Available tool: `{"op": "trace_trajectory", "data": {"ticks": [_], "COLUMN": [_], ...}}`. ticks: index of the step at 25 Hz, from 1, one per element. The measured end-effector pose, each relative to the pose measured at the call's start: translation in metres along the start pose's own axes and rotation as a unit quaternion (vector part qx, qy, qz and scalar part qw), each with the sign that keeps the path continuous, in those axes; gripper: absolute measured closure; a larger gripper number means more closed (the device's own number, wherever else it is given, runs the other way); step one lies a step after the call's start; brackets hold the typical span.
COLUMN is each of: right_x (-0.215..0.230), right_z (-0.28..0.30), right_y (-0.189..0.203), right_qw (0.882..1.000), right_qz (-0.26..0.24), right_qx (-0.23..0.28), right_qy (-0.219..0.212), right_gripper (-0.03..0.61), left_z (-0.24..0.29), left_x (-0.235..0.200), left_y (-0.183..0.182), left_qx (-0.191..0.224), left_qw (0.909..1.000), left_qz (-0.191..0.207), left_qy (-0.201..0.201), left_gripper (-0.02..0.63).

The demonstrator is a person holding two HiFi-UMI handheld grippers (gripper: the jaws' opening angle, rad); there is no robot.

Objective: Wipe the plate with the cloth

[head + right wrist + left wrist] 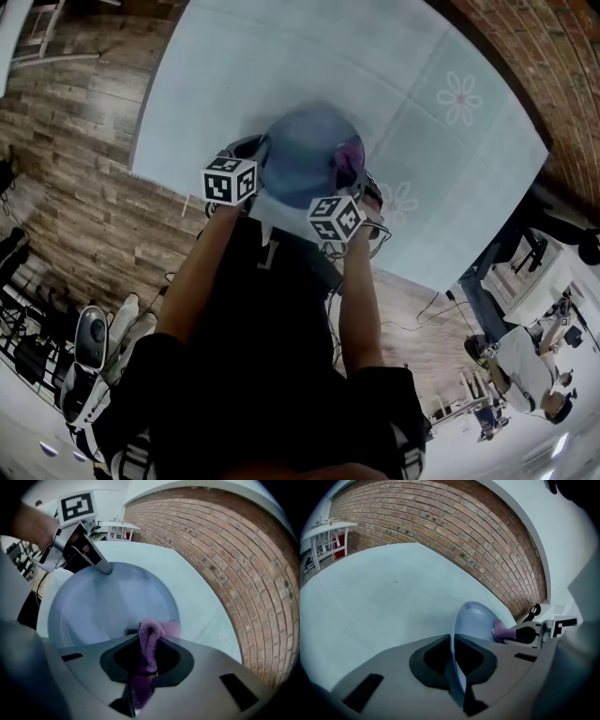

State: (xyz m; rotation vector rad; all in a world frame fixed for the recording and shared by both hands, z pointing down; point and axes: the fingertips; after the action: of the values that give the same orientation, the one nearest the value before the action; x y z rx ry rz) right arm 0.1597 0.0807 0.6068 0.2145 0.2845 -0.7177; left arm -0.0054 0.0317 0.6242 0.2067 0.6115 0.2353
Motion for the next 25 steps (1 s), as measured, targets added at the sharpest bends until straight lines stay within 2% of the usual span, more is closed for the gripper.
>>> {"op": "trace_trajectory", "data": {"ticks": [2,5,8,11,13,16,19,22,25], "right_x": [0.003,0.007,0.005,0.011,0.016,0.02,0.026,0.031,0.033], "right_z": [0.003,0.003,-0.007,-0.027,-0.047,-0.073,-0.095,-0.114,-0.133], "right_y": [-0.006,-0.012,-0.019,-0.021,-0.021,-0.023,-0.023,-0.024,-0.024], "right_qw": [1.0,1.0,0.998,0.992,0.988,0.984,0.972,0.951,0.933], "right_qz": [-0.002,0.003,0.0,0.053,0.076,0.091,0.145,0.207,0.242], "right_qx": [0.006,0.017,0.051,0.097,0.12,0.145,0.18,0.22,0.254], "right_qy": [0.01,-0.002,-0.026,-0.059,-0.06,-0.051,-0.048,-0.065,-0.08], "right_gripper": [0.503,0.503,0.503,0.503,0.503,0.502,0.502,0.502,0.502], "left_z": [-0.001,-0.002,-0.002,-0.001,-0.007,-0.02,-0.033,-0.047,-0.067], "left_x": [-0.001,-0.001,-0.001,0.002,0.005,0.01,0.009,0.008,0.021], "left_y": [0.0,0.0,0.001,0.005,0.01,0.013,0.013,0.004,-0.006], "left_qx": [0.001,0.003,0.0,-0.01,-0.014,-0.018,-0.012,0.006,0.026], "left_qw": [1.0,0.9999,0.9999,0.9996,0.9995,0.9991,0.9988,0.9988,0.9979], "left_qz": [-0.004,-0.008,-0.012,-0.015,-0.009,0.0,0.002,0.009,0.027], "left_qy": [-0.001,-0.005,0.0,0.02,0.026,0.038,0.047,0.048,0.053], "left_gripper": [0.569,0.569,0.569,0.565,0.561,0.483,0.442,0.439,0.439]}}
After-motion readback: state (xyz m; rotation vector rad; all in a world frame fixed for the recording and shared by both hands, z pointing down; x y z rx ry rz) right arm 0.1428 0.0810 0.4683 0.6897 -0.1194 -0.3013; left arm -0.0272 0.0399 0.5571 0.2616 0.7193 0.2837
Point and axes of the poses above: the fingertips, and each gripper's own axes: z forward along the fingers, x to its right, y out of its underside, and after that the axes turned 13 degrees about -x, right-handed
